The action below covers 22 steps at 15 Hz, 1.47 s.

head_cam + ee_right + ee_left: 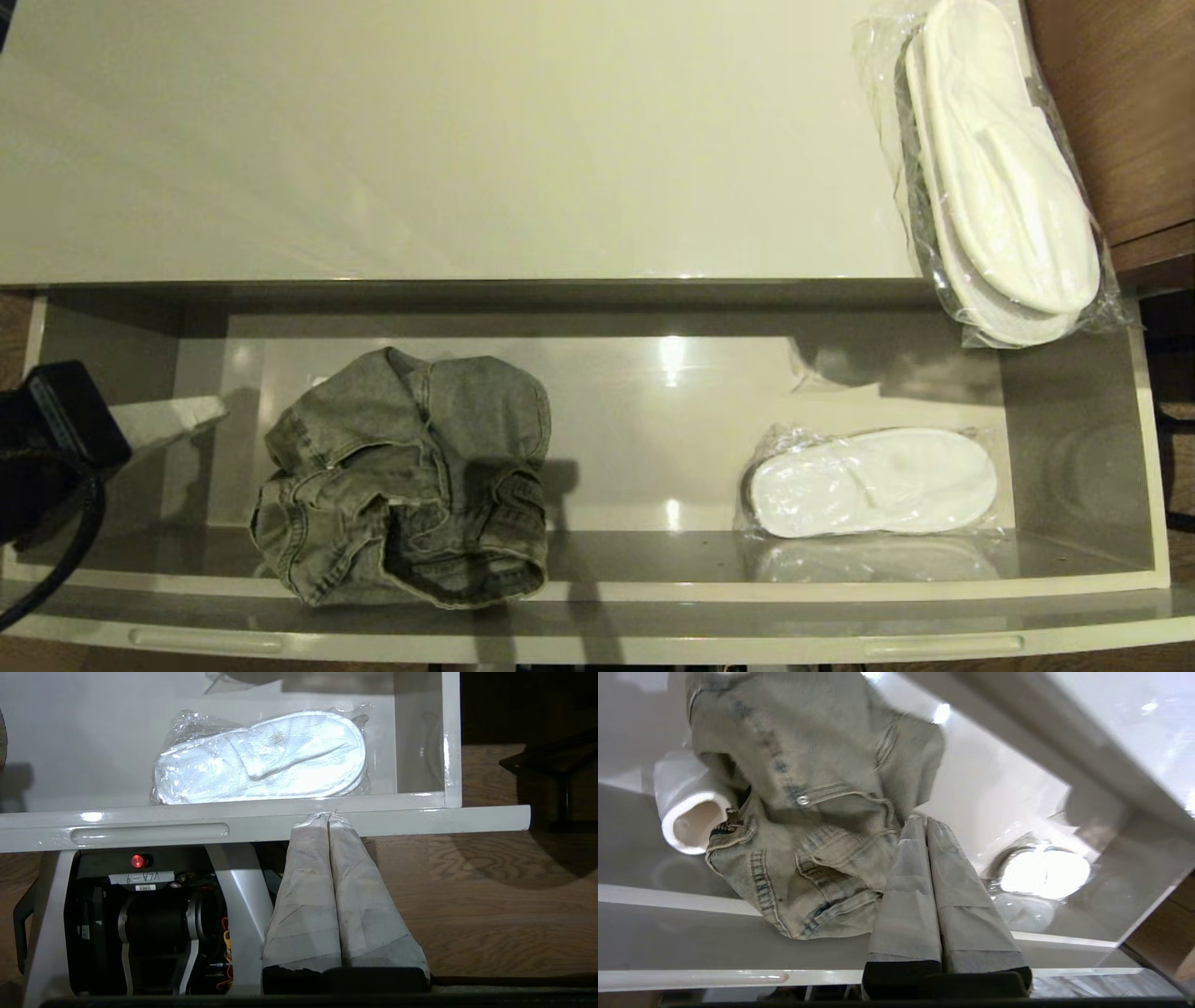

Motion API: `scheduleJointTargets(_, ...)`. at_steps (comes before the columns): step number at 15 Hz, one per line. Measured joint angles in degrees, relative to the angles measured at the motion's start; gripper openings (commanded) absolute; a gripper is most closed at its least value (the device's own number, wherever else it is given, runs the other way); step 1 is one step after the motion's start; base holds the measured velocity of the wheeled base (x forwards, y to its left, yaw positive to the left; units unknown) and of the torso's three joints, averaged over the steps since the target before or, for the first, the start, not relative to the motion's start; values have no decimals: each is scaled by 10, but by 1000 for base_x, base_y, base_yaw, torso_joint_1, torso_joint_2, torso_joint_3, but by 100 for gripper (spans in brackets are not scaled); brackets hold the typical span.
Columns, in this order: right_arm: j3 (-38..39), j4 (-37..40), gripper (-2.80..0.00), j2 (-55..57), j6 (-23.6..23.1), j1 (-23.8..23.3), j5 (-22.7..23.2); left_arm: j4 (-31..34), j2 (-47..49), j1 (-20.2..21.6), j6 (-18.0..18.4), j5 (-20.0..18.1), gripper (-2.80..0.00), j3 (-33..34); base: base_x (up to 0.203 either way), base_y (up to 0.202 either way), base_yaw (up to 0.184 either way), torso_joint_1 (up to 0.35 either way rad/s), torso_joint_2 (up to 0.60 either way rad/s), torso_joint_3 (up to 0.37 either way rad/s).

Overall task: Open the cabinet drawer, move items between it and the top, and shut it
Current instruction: Open the drawer, then take out the shorts from the drawer

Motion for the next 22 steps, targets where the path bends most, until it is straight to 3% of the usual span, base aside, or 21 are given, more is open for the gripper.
scheduleJointTargets(5, 0, 0, -280, 0, 0, 0, 0, 19, 4, 0, 7, -7, -280, 42, 0, 0, 0, 0, 0, 0)
scheduleJointTargets(9, 0, 0, -280, 0, 0, 0, 0, 54, 53, -1, 48, -24, -280, 48, 0, 0, 0, 0, 0, 0)
scheduleJointTargets(10, 0, 0, -280, 0, 0, 0, 0, 59, 69, -1, 52, -27, 0, 50, 0, 0, 0, 0, 0, 0)
scheduleJointTargets(18, 0, 0, -280, 0, 0, 0, 0, 52, 98, -27, 48, -27, 0, 62, 0, 0, 0, 0, 0, 0)
scheduleJointTargets(22, 0, 0, -280, 0, 0, 0, 0, 19, 93, -38, 51, -40, 0, 71, 0, 0, 0, 0, 0, 0)
